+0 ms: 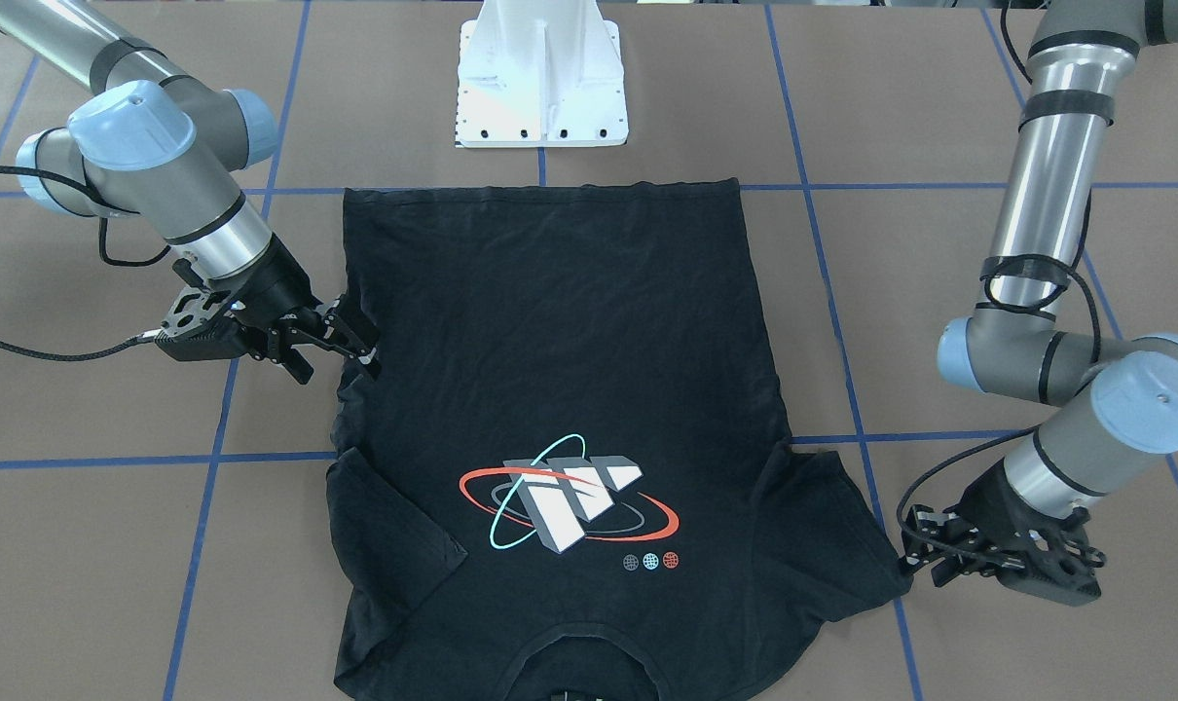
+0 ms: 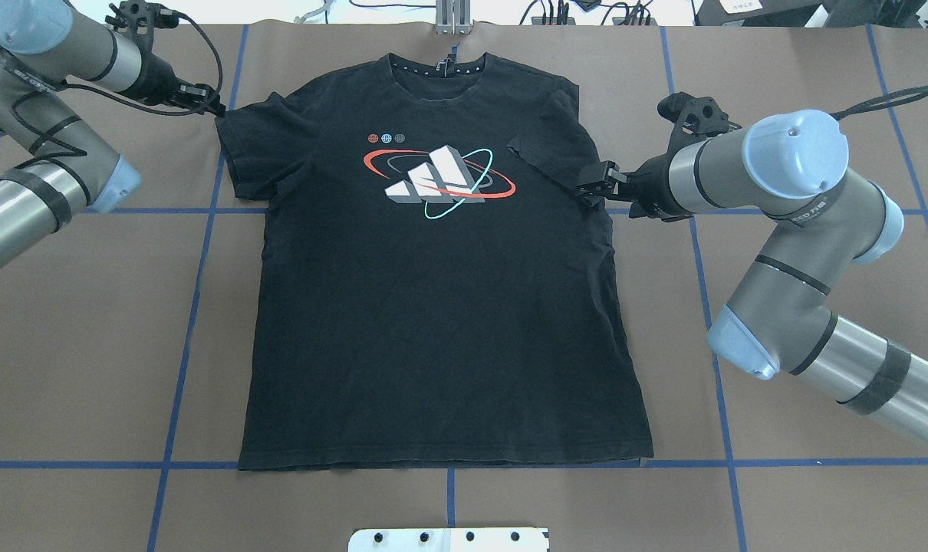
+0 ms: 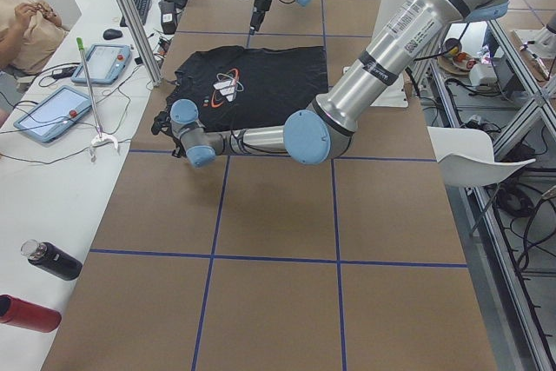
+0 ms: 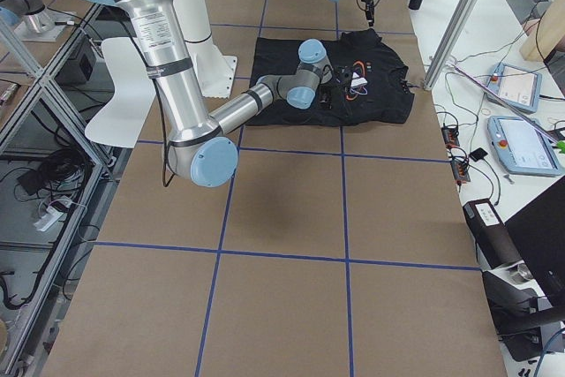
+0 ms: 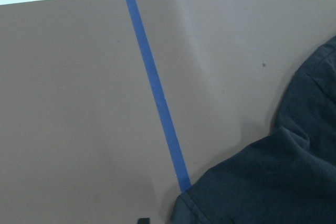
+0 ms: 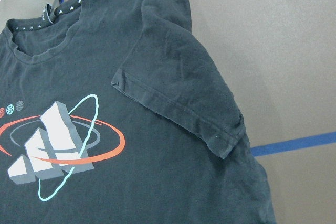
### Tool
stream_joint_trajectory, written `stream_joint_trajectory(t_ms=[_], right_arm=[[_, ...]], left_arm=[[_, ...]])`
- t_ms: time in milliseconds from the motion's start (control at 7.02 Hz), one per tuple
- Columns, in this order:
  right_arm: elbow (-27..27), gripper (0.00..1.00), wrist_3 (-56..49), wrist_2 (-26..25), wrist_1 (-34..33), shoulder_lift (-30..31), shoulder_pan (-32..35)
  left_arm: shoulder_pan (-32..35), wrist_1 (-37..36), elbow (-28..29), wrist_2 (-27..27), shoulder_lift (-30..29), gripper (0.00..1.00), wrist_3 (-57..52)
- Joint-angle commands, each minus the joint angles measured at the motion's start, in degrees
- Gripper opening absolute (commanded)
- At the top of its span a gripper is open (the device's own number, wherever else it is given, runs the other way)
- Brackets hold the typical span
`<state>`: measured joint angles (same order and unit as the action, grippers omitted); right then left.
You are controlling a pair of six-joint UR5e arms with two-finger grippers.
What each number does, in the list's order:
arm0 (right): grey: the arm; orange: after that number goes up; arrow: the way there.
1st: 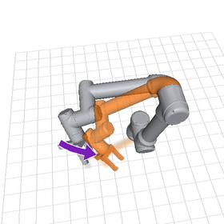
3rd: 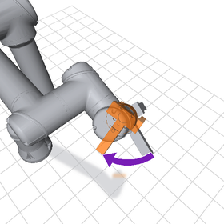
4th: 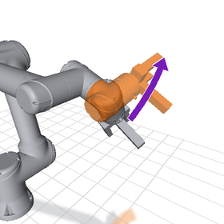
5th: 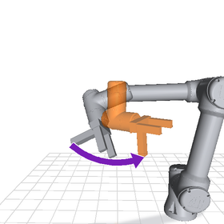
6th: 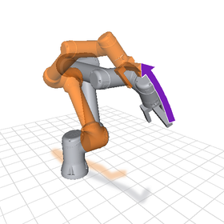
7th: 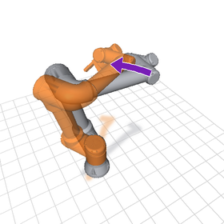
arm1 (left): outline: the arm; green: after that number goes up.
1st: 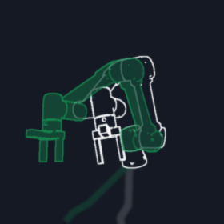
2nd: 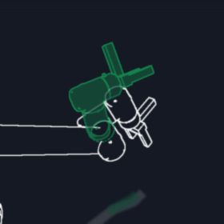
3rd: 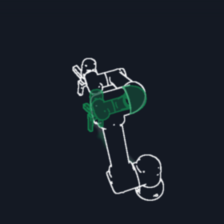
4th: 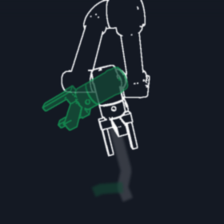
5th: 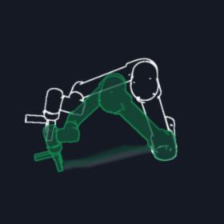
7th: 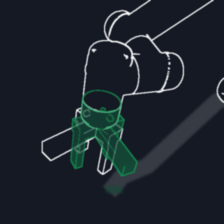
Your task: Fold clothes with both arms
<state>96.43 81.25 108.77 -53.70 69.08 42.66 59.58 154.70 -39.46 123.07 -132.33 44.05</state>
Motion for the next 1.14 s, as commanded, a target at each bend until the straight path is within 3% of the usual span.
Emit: stream_joint_trajectory(t_ms=[0,998], right_arm=[[-0.2,0.99,0.0,-0.1,0.0,-0.3,-0.4],[-0.5,0.99,0.0,-0.1,0.0,-0.8,-0.7]], left_arm=[[-0.6,0.7,2.1,-1.4,-0.6,0.42,0.8],[-0.9,0.7,4.6,-2.7,-2.3,0.31,0.8]])
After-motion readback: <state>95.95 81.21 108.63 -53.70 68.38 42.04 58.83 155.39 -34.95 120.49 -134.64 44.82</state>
